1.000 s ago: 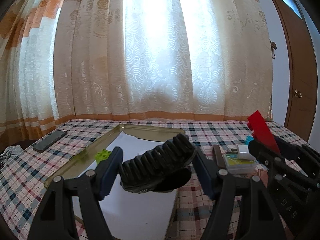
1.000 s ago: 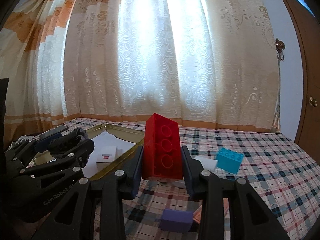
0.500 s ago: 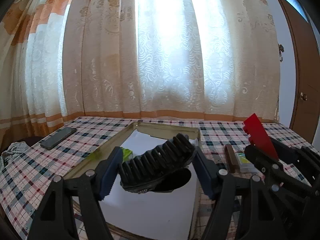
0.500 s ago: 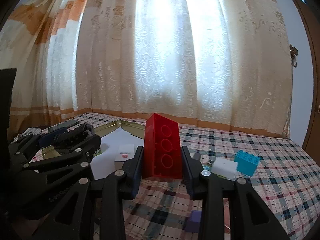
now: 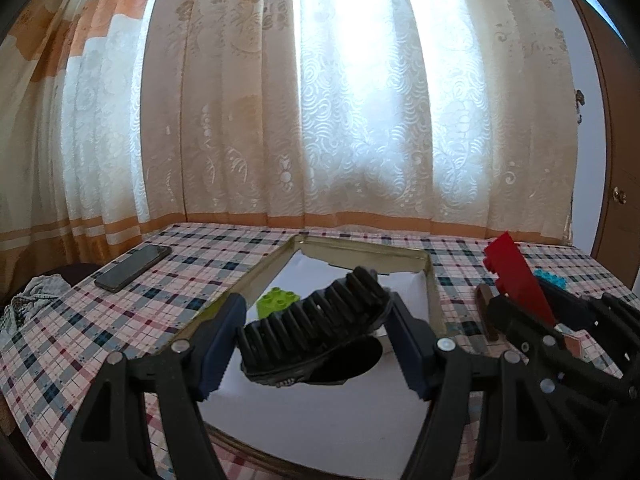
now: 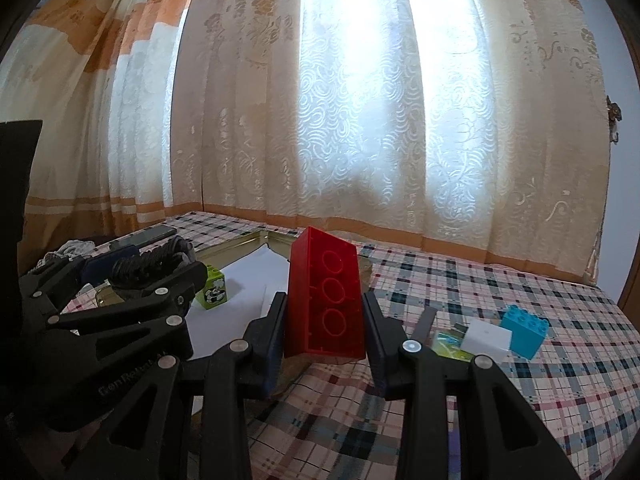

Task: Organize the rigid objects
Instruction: 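Lower the comb into the tray and open the left gripper while the right gripper releases the red brick there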

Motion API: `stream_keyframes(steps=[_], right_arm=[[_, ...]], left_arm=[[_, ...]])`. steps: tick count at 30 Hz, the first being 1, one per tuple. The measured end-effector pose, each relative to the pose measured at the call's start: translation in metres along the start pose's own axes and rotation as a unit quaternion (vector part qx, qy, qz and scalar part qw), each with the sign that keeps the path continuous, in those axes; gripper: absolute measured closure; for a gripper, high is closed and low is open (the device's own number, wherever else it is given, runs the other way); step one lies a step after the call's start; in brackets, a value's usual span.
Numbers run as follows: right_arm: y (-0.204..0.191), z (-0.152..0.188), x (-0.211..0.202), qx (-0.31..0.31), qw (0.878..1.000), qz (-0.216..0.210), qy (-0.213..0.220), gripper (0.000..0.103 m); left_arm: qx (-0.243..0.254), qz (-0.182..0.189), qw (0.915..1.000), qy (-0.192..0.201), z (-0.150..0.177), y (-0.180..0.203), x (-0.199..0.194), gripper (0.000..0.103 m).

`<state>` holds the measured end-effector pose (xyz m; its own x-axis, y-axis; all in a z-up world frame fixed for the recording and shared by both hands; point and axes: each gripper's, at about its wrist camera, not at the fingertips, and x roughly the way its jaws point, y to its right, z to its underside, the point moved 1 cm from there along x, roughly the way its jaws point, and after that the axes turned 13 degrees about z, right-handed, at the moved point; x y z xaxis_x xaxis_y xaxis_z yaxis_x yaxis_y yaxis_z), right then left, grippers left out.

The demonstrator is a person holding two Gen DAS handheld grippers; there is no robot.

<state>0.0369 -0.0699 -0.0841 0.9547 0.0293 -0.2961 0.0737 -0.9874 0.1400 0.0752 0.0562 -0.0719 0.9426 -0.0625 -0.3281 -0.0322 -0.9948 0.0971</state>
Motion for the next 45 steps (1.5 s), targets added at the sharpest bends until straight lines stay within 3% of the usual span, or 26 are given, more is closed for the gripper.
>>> stream_keyframes(steps=[15,24,35,39,41,43,45], right_arm=[[-0.025,-0.010,0.030,-0.026,0.999,-0.028,-0.027,0.064],[-0.038,-0.027,0.053,-0.023,0.996,-0.069,-0.057,0.064],[-0.056,-0.037,0.087,-0.033,0.989,-0.095,-0.107,0.064],[-0.059,-0.032,0.095,-0.035,0.986,-0.102,-0.124,0.064],[-0.060,-0.031,0.098,-0.031,0.985,-0.111,-0.133,0.064],[-0.059,-0.031,0.097,-0.027,0.985,-0.112,-0.131,0.056],[-0.056,-0.032,0.095,-0.018,0.984,-0.120,-0.128,0.046]], left_arm=[[0.001,-0.015,0.9974,-0.071,0.000,-0.034,0.028,0.032],[-0.008,0.016,0.9909,-0.133,-0.004,-0.051,0.048,0.032],[0.028,-0.008,0.9818,-0.188,-0.005,-0.058,0.075,0.032],[0.027,-0.011,0.9826,-0.184,-0.007,-0.059,0.076,0.030],[0.036,-0.031,0.9824,-0.180,-0.007,-0.058,0.076,0.024],[0.033,-0.037,0.9832,-0.175,-0.008,-0.061,0.073,0.017],[0.028,-0.046,0.9850,-0.164,-0.010,-0.065,0.067,0.002]])
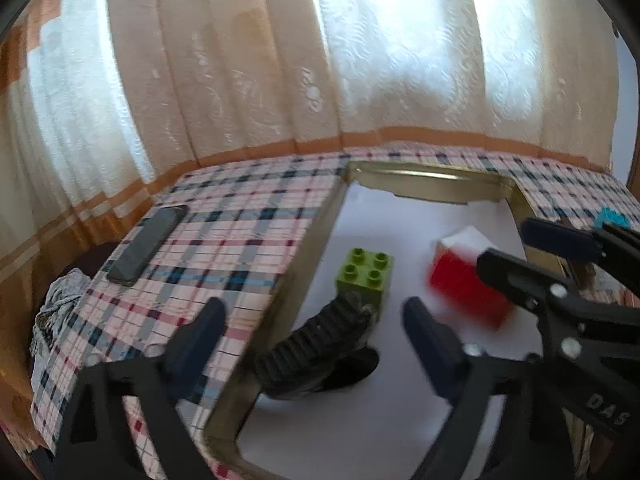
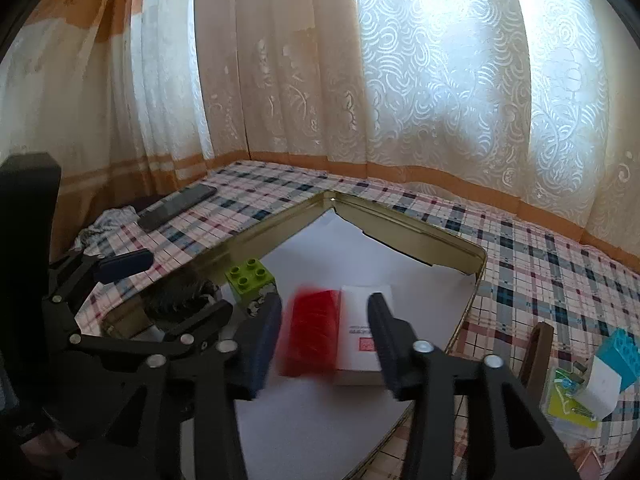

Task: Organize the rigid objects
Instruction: 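Lower the comb into the tray and open the left gripper while the right gripper releases the red brick there, then move the right gripper to the copper plate and close on it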

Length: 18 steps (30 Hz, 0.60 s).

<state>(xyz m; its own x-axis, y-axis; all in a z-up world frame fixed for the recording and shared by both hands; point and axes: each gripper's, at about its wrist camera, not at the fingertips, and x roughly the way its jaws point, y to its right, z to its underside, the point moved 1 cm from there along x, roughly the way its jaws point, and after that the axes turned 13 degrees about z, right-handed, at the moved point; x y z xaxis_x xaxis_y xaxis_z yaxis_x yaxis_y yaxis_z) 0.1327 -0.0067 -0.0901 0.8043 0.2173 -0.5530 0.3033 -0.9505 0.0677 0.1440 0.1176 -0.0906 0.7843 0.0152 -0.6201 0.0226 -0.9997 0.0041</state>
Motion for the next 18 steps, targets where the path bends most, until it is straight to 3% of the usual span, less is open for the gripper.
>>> stream_keyframes(steps=[1,3,11,18], right_arm=[[0.001,0.000,-0.001,0.004,1.000,-0.004,0.002,0.035],[0.003,-0.001,-0.007,0.012,1.000,-0.010,0.009,0.031],[0.027,0.009,-0.035,0.029,0.999,0.012,0.026,0.029],[0.057,0.029,-0.062,0.042,0.998,0.038,0.033,0.028]], left_arm=[[-0.004,-0.005,1.0000,0.006,0.000,-0.003,-0.003,0.000],[-0.020,-0.006,0.9997,0.016,0.001,-0.011,-0.009,0.000],[-0.061,-0.001,0.9969,0.050,0.006,-0.021,-0.030,0.000],[-0.027,0.034,0.9960,0.079,0.006,0.028,-0.049,0.000]])
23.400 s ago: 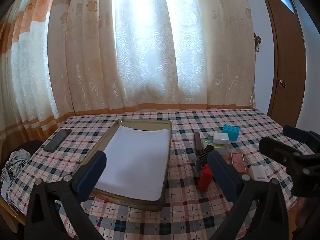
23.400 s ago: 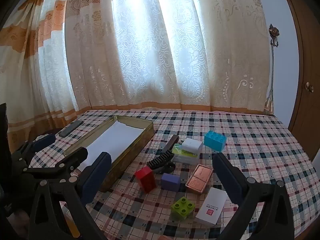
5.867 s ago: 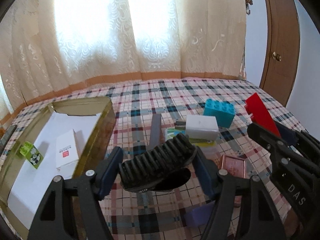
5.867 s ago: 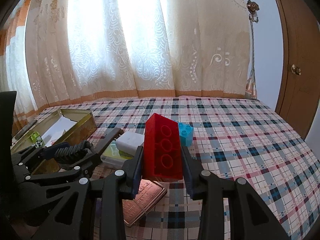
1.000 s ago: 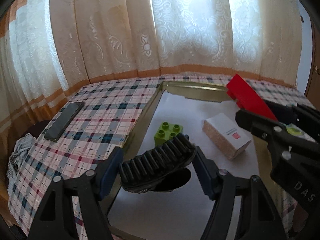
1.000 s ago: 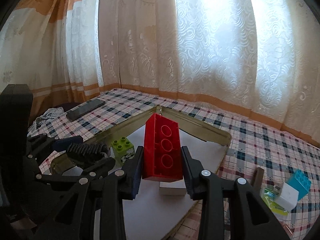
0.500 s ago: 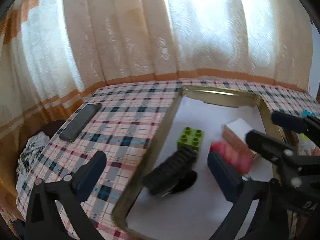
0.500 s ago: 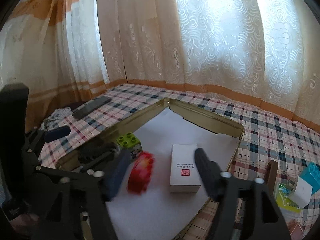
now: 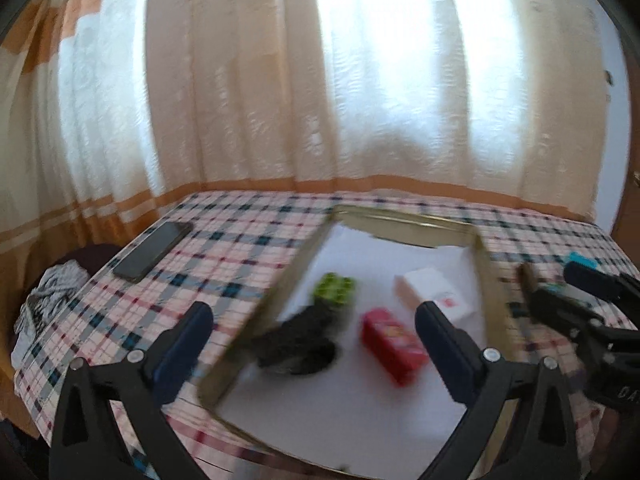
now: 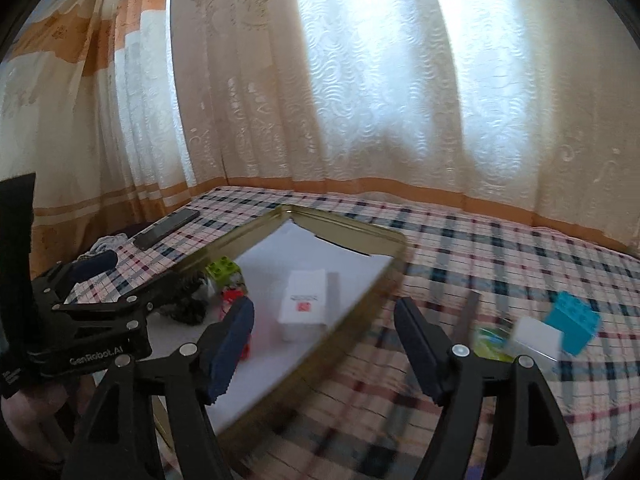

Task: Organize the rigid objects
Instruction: 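Move the right gripper to the copper plate and close on it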

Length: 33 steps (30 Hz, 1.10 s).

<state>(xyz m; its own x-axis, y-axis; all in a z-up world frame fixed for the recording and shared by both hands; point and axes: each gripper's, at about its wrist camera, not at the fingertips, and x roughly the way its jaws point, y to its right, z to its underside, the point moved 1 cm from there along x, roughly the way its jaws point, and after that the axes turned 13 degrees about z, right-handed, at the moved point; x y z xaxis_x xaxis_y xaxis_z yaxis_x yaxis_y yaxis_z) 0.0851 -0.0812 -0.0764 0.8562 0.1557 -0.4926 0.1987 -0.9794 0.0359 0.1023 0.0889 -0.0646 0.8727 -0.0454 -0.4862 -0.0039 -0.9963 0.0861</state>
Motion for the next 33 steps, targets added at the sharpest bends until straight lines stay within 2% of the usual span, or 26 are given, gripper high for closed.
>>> stream_keyframes(steps=[8,16,19,22,33], right_arm=[[0.067,0.029,-0.036,0.025,0.996,0.088,-0.001,0.028],[0.132,0.064,-0.039,0.089,0.977,0.184,-0.055,0.027],[0.143,0.067,-0.036,0.111,0.973,0.187,-0.076,0.027],[0.143,0.068,-0.032,0.105,0.972,0.187,-0.094,0.027],[0.133,0.075,0.003,0.100,0.970,0.148,-0.167,0.027]], left_arm=[[0.035,0.060,0.9976,0.001,0.005,0.071,-0.005,0.000],[0.082,0.103,0.9909,-0.024,0.020,0.139,0.005,0.000],[0.099,0.105,0.9889,-0.033,0.024,0.155,0.012,0.000],[0.104,0.106,0.9881,-0.042,0.027,0.164,0.019,0.000],[0.077,0.097,0.9913,-0.044,0.027,0.151,0.026,0.000]])
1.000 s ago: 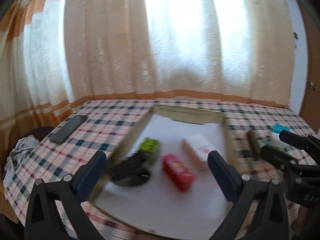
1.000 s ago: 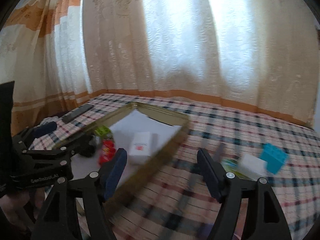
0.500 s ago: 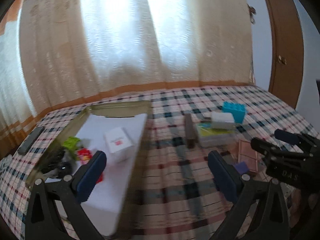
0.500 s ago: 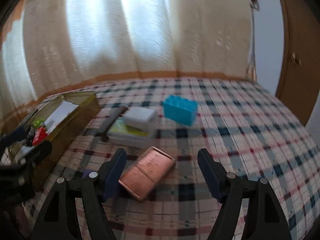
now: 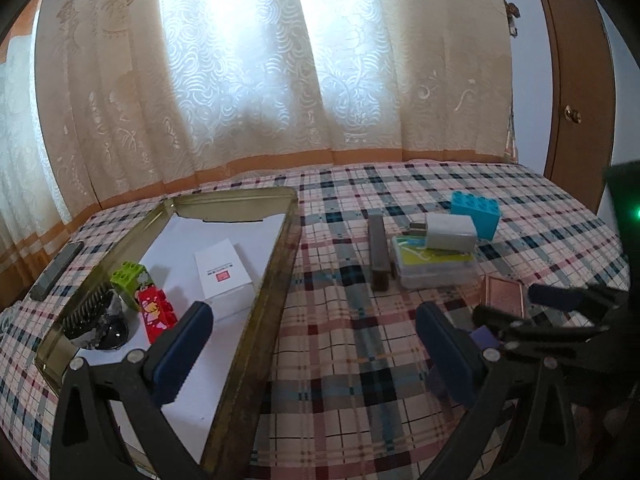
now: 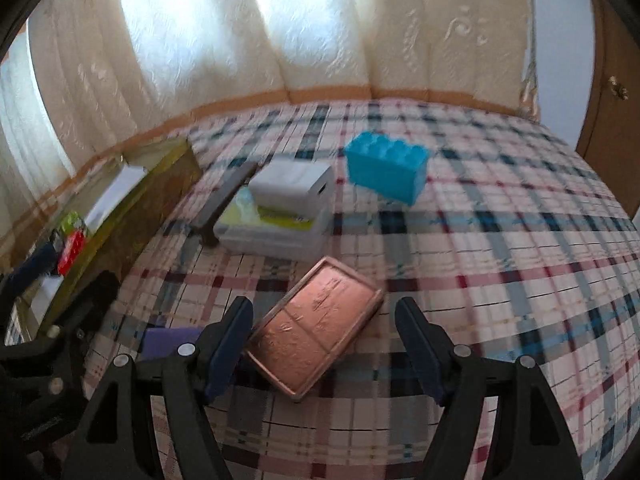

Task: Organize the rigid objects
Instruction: 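Move the right gripper to the copper plate and close on it, then grasp the purple block with the left gripper while the right gripper holds the copper plate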

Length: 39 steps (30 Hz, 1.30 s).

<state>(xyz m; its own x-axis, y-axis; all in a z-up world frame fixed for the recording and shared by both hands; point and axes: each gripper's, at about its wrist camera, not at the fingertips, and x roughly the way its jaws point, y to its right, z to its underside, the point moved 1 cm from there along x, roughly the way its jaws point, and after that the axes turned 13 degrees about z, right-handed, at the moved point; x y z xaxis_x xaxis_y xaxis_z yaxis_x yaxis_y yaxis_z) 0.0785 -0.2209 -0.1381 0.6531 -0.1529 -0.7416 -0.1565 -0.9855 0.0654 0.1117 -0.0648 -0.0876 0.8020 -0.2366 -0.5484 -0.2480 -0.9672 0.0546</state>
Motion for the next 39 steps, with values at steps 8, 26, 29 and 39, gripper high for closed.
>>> stream_keyframes(steps=[8,26,29,39], right_arm=[[0.002,0.004,-0.002,-0.004,1.000,0.001,-0.003,0.048],[0.028,0.004,0.001,0.019,1.000,0.012,-0.004,0.052],[0.030,0.004,0.001,0.024,1.000,0.009,-0.005,0.052],[0.035,0.004,0.001,0.030,0.999,0.013,-0.005,0.053]], left_arm=[[0.004,0.012,0.9999,-0.006,0.001,0.002,-0.001,0.000],[0.035,0.071,0.9953,-0.055,0.003,0.041,0.020,0.000],[0.032,0.072,0.9956,-0.050,0.004,0.041,0.017,0.000],[0.047,0.070,0.9947,-0.060,0.005,0.049,0.020,0.000]])
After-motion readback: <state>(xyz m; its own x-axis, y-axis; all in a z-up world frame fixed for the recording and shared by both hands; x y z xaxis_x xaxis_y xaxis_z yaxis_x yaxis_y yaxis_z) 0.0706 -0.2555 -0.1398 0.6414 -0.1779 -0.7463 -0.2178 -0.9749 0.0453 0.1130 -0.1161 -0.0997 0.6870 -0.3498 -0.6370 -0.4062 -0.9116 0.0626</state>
